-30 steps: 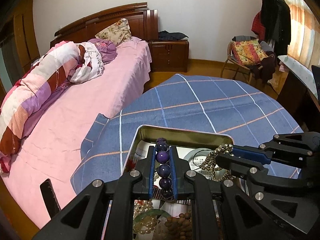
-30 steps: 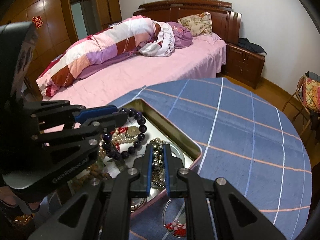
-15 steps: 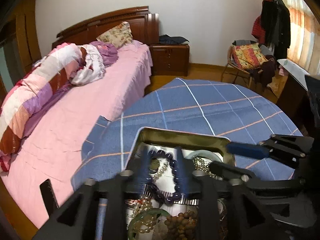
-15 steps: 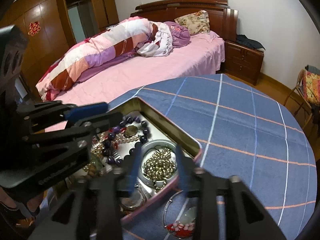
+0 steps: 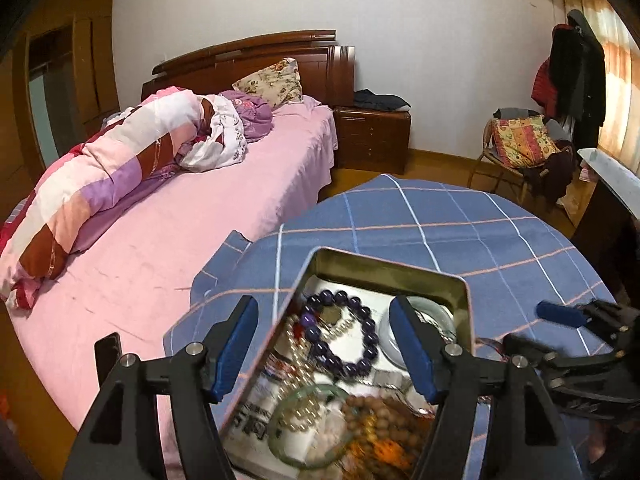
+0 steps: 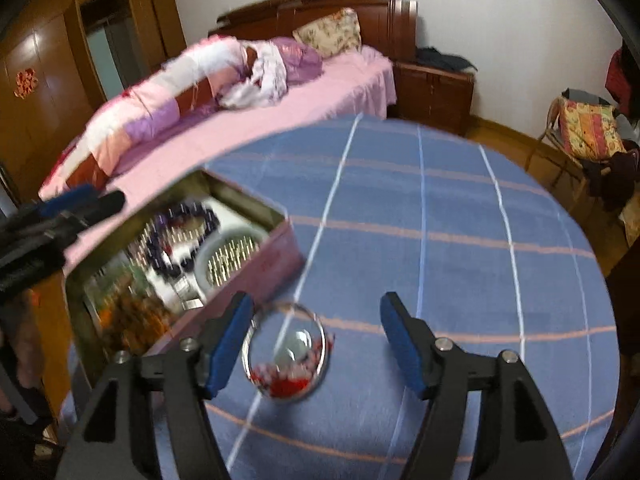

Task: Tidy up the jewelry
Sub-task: 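Reach the right tool to the silver bangle and close on it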

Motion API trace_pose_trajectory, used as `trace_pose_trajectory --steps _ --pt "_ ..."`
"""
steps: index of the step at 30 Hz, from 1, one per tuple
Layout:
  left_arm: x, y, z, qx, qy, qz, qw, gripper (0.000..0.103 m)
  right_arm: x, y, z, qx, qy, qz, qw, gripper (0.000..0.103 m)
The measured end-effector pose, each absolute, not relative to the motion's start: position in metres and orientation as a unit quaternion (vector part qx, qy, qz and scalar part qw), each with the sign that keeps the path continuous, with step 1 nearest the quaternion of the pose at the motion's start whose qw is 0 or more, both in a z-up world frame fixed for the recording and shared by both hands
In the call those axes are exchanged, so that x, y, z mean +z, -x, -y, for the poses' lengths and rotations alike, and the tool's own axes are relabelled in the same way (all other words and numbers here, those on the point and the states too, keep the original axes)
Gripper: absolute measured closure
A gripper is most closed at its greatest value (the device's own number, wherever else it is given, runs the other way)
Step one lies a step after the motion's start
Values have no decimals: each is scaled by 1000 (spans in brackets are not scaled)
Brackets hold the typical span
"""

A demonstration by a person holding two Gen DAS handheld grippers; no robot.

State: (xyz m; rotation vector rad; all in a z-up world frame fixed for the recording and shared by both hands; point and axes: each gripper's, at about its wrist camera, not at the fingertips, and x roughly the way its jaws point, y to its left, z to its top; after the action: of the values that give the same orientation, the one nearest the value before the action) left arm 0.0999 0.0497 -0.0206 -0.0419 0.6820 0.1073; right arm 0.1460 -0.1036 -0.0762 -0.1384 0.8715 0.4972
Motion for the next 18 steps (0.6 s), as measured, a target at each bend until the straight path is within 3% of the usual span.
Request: trace_pose_trajectory --steps 10,18 --pt "-33 -86 -22 38 16 -345 938 35 -107 -133 105 218 118 -451 858 37" --pt "-33 -77 -5 19 17 -348 937 35 -105 -109 162 186 120 -458 861 37"
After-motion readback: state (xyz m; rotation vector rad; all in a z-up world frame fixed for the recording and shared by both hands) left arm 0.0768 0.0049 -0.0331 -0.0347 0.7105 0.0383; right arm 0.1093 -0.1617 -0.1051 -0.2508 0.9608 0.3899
